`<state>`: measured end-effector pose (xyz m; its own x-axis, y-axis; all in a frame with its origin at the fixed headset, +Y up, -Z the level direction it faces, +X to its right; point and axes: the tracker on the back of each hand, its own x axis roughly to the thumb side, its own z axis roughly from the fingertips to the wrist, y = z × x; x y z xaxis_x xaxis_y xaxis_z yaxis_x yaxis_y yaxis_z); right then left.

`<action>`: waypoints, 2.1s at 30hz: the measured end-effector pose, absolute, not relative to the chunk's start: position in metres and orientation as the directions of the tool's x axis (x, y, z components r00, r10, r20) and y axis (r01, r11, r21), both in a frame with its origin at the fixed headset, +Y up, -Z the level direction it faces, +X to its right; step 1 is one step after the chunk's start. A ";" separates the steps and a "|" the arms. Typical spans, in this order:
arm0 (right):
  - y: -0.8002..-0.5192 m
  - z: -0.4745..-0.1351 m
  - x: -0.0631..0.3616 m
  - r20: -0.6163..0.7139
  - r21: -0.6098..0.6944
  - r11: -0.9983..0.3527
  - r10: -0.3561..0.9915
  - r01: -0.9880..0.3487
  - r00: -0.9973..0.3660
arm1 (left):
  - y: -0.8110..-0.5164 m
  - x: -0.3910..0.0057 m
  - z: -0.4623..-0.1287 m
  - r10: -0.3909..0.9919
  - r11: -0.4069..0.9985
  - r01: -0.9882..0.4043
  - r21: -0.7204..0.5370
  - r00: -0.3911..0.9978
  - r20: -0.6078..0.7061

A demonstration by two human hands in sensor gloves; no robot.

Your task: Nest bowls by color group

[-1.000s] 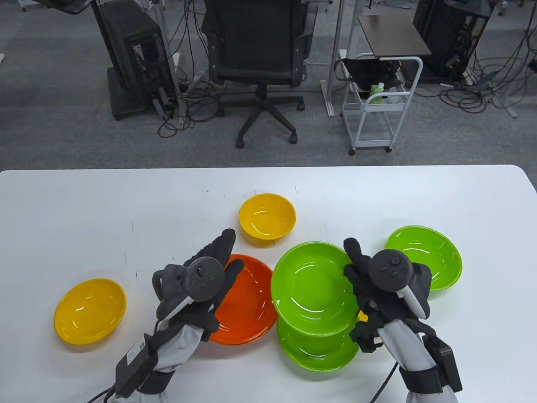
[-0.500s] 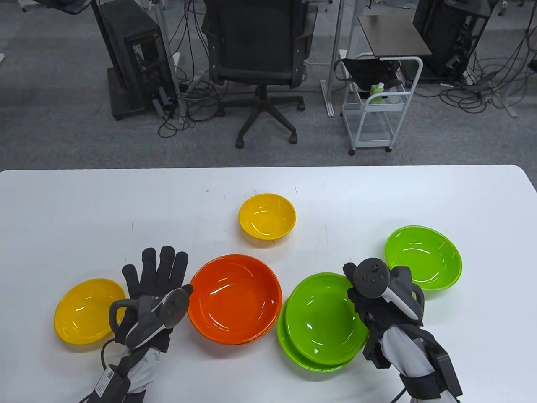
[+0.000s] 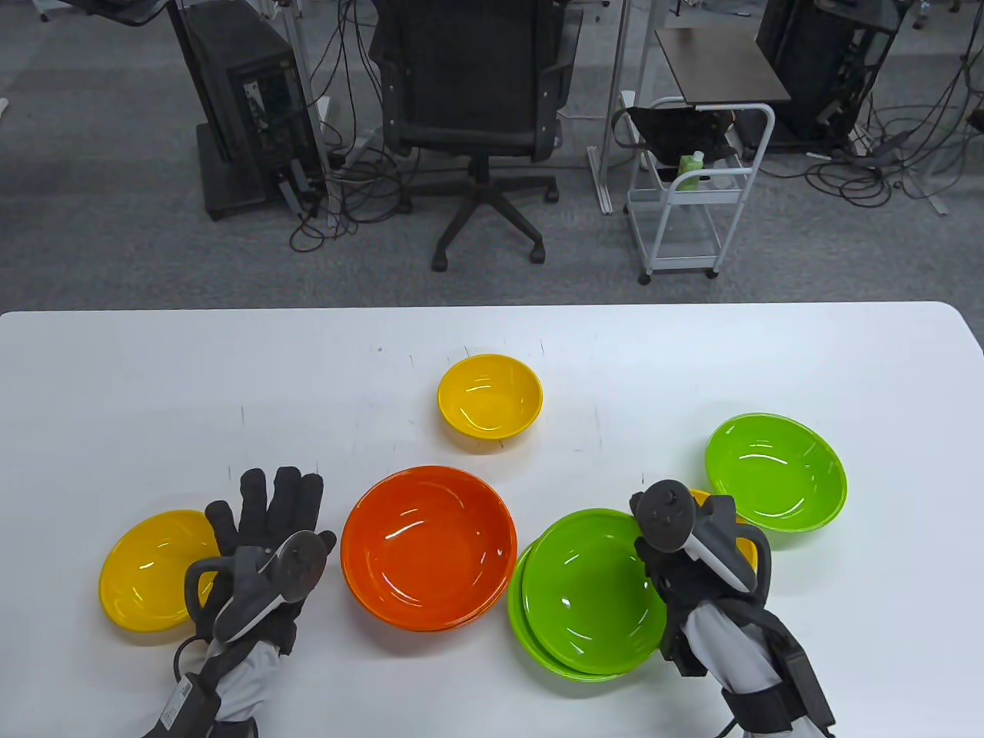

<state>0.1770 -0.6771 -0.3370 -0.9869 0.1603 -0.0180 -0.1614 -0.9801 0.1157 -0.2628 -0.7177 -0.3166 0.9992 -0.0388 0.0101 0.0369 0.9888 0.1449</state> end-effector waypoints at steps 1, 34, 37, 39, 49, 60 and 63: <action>-0.678 -0.337 0.176 -0.020 0.110 -0.983 0.144 -0.145 -0.989 | -0.718 -0.263 -0.317 -0.033 0.989 0.031 0.141 0.999 0.012; -0.651 -0.338 0.227 -0.322 0.017 -0.969 0.230 -0.248 -0.918 | -0.719 -0.260 -0.317 -0.046 0.995 0.043 0.093 0.999 0.027; -0.652 -0.339 0.254 -0.448 0.010 -0.941 0.299 -0.339 -0.842 | -0.719 -0.260 -0.317 -0.047 0.995 0.044 0.090 0.999 0.027; -0.657 -0.340 0.273 -0.529 -0.001 -0.908 0.356 -0.419 -0.770 | -0.719 -0.259 -0.318 -0.047 0.995 0.044 0.086 0.998 0.029; -0.706 -0.350 0.336 -0.698 -0.014 -0.843 0.394 -0.538 -0.598 | -0.720 -0.258 -0.318 -0.051 0.996 0.048 0.074 0.998 0.036; -0.737 -0.353 0.352 -0.755 -0.006 -0.725 0.456 -0.689 -0.472 | -0.721 -0.259 -0.318 -0.050 0.997 0.048 0.060 0.998 0.031; -0.738 -0.352 0.353 -0.752 -0.019 -0.711 0.473 -0.703 -0.458 | -0.721 -0.260 -0.318 -0.050 0.997 0.049 0.058 0.998 0.028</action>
